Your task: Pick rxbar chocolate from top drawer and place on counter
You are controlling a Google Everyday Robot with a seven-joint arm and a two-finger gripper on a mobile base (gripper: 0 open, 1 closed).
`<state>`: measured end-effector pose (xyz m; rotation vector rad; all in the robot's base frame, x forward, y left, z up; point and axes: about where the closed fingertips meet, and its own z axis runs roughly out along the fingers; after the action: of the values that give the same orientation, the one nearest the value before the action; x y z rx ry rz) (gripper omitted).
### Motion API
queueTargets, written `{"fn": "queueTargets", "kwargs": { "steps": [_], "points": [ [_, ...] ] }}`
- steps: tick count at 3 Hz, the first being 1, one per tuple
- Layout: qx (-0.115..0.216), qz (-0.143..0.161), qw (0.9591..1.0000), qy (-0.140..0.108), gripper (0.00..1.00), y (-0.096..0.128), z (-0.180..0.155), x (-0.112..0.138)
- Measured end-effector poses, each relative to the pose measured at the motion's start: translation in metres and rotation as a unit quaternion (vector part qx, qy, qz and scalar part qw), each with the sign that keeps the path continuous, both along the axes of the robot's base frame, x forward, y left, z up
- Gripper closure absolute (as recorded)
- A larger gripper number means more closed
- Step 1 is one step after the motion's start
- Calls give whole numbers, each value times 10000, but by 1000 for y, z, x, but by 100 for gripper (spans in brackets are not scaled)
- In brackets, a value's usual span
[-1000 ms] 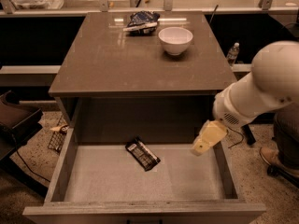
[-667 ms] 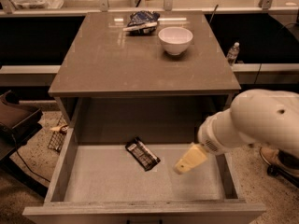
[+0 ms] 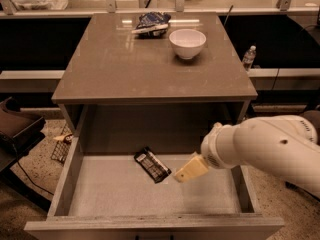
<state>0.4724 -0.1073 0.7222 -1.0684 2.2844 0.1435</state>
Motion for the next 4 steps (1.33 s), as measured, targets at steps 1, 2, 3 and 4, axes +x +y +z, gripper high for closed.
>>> {"fn": "queueTargets", "kwargs": {
  "steps": [1, 2, 3, 4],
  "points": [
    [-104, 196, 9995, 221, 0, 24, -19, -1],
    [84, 499, 9952, 837, 0, 81, -74, -1],
    [217, 638, 9915, 1111, 0, 113, -99, 0],
    [334, 624, 9889, 1304, 18, 138, -127, 8]
  ]
}}
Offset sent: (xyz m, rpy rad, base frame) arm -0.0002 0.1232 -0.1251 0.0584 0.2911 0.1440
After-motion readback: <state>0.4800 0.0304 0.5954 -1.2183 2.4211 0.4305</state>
